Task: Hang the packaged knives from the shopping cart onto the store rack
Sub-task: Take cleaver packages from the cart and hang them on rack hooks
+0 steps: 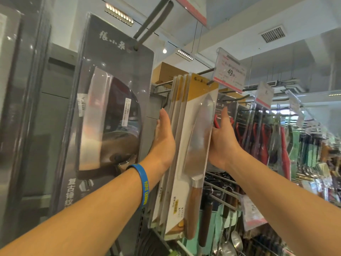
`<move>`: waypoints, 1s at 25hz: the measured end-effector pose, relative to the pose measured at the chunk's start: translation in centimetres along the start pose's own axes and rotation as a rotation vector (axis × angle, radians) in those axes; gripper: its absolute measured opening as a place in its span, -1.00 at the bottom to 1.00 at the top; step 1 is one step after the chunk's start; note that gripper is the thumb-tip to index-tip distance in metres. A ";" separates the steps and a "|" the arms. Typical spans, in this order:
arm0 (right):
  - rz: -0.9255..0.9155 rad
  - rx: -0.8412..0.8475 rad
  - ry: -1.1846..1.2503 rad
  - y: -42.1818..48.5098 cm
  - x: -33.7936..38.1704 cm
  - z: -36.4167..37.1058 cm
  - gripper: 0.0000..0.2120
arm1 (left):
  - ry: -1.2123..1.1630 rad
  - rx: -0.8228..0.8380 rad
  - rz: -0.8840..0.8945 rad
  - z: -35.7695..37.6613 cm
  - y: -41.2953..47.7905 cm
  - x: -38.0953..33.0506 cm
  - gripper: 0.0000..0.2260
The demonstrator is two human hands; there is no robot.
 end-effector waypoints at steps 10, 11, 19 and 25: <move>-0.127 -0.315 -0.077 -1.1 -0.9 1.1 -0.30 | 0.120 -0.070 0.105 0.8 0.2 0.9 -0.37; -0.130 -0.317 -0.086 -1.1 -1.1 1.2 -0.31 | 0.155 -0.081 0.093 0.7 0.1 0.9 -0.43; -0.113 -0.391 -0.165 -1.8 -2.1 0.7 -0.29 | 0.280 -0.112 -0.029 0.0 -1.7 1.7 -0.43; -0.155 -0.486 -0.201 -3.5 -2.4 0.5 -0.38 | 0.276 -0.045 -0.022 0.3 -3.3 1.6 -0.27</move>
Point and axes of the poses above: each hand's wrist, its own y-axis towards the middle knuckle, its own z-axis out of the palm, x = y × z, the point moved 4 cm from there along y, towards the middle knuckle, and after that the axes turned 10 degrees about z, right-handed, at the moved point
